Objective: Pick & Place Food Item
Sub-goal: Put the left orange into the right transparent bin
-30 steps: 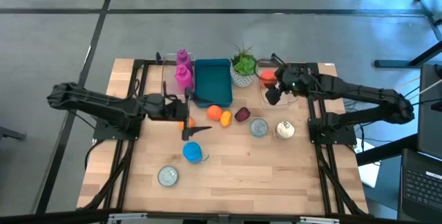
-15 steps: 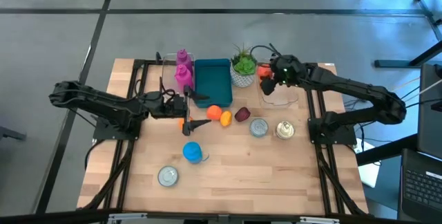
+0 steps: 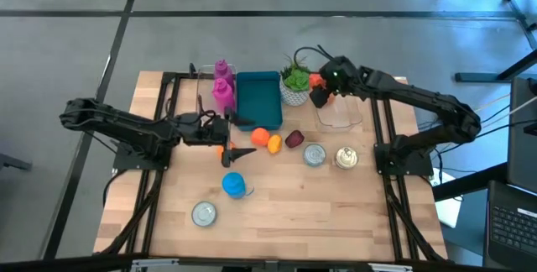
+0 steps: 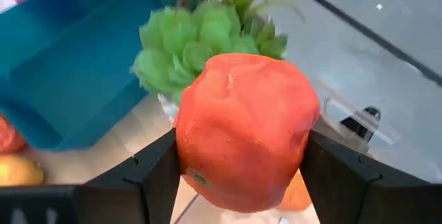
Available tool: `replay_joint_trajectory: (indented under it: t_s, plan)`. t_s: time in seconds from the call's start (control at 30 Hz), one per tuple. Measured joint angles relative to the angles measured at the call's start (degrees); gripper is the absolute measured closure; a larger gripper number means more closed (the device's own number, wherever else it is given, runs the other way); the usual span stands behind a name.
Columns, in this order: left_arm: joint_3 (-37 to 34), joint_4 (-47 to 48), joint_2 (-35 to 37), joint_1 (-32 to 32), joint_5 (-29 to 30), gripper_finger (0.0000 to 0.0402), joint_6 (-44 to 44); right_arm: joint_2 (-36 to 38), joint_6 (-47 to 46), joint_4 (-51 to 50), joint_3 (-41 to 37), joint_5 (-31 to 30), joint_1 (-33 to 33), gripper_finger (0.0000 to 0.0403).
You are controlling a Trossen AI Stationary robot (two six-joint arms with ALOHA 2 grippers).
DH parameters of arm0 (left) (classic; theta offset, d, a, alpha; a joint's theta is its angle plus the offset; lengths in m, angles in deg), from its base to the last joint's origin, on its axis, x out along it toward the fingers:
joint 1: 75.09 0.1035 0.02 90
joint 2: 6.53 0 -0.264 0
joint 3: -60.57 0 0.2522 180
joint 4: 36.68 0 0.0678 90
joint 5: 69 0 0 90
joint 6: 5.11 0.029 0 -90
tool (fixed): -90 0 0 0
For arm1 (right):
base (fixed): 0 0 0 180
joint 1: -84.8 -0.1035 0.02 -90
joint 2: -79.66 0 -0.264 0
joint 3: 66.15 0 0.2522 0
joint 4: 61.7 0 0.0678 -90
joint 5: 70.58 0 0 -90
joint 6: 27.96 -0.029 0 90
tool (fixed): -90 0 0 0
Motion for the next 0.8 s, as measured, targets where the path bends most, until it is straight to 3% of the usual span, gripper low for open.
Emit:
replay_joint_trajectory:
  t_s: [0.23,0.37,0.8]
  plan:
    - [0.0,2.12,-0.02,-1.08,-0.11,0.0008,-1.31,-3.2,1.33,-8.87,1.63,-3.39,2.34,0.0151]
    - [0.0,2.22,-0.02,-1.09,-0.11,0.0008,-1.31,-5.05,1.02,-16.75,1.61,-9.93,3.53,0.0151]
    - [0.0,2.13,-0.67,-1.09,-0.09,0.0008,-1.36,-14.06,3.7,-15.49,1.63,-12.82,8.19,0.0151]
